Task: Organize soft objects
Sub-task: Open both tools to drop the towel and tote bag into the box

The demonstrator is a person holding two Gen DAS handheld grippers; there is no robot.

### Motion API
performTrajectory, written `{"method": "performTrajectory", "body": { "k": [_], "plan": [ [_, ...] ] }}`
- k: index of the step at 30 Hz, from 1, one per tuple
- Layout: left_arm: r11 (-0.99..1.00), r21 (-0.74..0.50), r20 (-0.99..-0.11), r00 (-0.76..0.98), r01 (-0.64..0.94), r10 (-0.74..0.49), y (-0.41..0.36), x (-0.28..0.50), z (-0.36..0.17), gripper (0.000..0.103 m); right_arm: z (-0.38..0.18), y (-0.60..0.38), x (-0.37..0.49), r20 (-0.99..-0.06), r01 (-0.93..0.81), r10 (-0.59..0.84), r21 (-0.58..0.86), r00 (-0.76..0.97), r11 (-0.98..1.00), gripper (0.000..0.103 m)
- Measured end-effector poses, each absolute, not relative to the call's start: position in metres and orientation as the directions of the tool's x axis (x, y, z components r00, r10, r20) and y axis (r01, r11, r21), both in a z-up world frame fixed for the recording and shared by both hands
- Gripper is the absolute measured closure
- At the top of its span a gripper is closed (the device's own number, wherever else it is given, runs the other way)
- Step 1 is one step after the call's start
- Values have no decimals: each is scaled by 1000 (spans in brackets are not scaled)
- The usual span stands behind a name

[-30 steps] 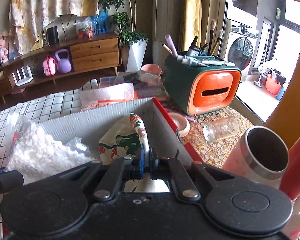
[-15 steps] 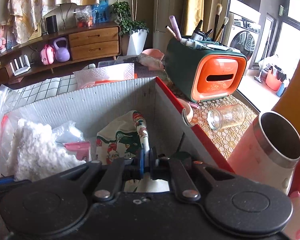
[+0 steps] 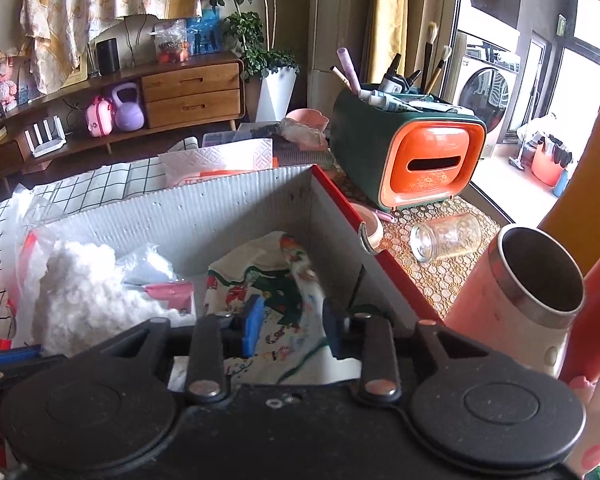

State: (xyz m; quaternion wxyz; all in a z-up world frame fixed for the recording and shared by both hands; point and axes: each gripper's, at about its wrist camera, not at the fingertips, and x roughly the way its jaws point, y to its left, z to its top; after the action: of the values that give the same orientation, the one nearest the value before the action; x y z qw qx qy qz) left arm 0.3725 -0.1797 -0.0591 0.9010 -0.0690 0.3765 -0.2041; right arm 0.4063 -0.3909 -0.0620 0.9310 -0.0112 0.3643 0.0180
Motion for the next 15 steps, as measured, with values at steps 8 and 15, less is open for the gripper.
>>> {"method": "performTrajectory", "body": {
  "k": [8, 15],
  "plan": [
    [907, -270, -630, 653, 324, -421, -176, 357, -43, 92, -42, -387, 384, -644, -66, 39, -18, 764, 998, 60],
    [913, -254, -611, 678, 321, -408, -168, 339, -24, 77, -21, -379, 356, -625, -122, 84, -18, 776, 992, 41]
  ]
}}
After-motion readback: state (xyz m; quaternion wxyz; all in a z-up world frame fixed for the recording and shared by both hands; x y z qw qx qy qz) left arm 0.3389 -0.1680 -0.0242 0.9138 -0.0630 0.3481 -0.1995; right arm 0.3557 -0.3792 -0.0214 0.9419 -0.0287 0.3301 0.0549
